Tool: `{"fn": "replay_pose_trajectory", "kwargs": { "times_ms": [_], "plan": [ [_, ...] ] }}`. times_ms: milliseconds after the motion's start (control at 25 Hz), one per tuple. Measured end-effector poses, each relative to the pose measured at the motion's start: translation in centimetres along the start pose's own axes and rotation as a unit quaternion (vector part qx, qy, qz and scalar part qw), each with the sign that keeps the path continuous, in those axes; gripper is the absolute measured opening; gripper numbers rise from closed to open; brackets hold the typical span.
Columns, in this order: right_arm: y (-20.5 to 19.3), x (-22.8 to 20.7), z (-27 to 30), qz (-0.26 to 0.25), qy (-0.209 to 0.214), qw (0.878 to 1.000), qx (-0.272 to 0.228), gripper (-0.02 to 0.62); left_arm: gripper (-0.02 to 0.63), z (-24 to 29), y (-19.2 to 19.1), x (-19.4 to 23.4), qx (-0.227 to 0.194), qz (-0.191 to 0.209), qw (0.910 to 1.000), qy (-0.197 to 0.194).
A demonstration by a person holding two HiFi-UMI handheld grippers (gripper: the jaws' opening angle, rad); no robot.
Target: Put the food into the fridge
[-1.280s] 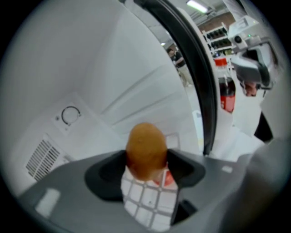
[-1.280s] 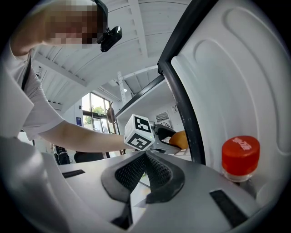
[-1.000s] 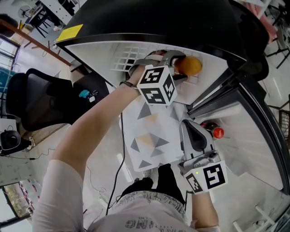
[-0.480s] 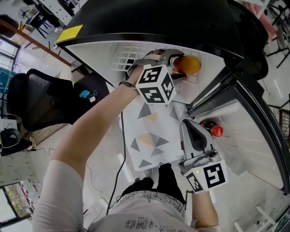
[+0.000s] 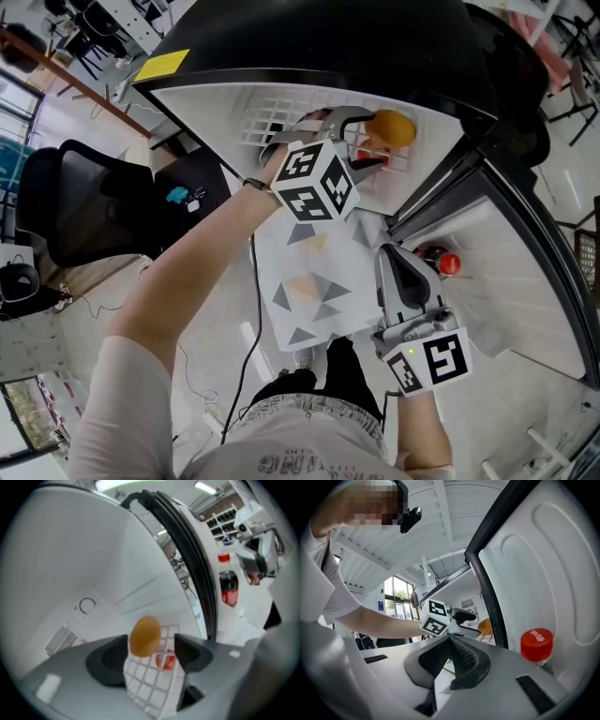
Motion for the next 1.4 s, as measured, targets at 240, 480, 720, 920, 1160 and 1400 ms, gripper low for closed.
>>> {"fn": "replay_pose_trajectory", "kwargs": {
  "times_ms": [240, 480, 720, 920, 1160, 1400],
  "plan": [
    [0.5, 1.6, -0.6, -0.008, 0.002, 1.0, -0.003, 0.002, 0.31, -3.5, 0.2, -1.4, -0.023, -0.031, 0.9992, 0.013],
    [1.3, 3.5, -1.2, -0.021, 0.005, 1.0, -0.009, 0.002, 0.282, -8.0, 0.0, -3.1, -0.055, -0.09, 0.9938, 0.035],
    [1.8, 5.3, -2.4, -0.034, 0.001, 0.999, -0.015, 0.002, 0.216, -12.9, 0.0, -5.1, -0.09, -0.162, 0.9808, 0.061],
    [2.3, 6.9, -3.4, -0.043, -0.004, 0.999, -0.016, 0.003, 0.165, -16.9, 0.2, -6.7, -0.12, -0.219, 0.9653, 0.076],
    [2.7, 8.7, -4.3, -0.059, -0.006, 0.998, -0.015, 0.002, 0.121, -21.3, -0.3, -9.0, -0.147, -0.264, 0.9482, 0.097],
    [2.5, 10.4, -4.9, -0.068, -0.007, 0.998, -0.011, 0.002, 0.091, -24.7, -1.7, -11.0, -0.158, -0.305, 0.9317, 0.117]
  ]
}}
Point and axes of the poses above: the fingertips, and each gripper's own axes: z forward along the fingers, x to its left, y out of its top, the point moved 10 cm from there along -z, backward along the fingers, and after that the axes turned 3 degrees about x, right-handed, at the moved point
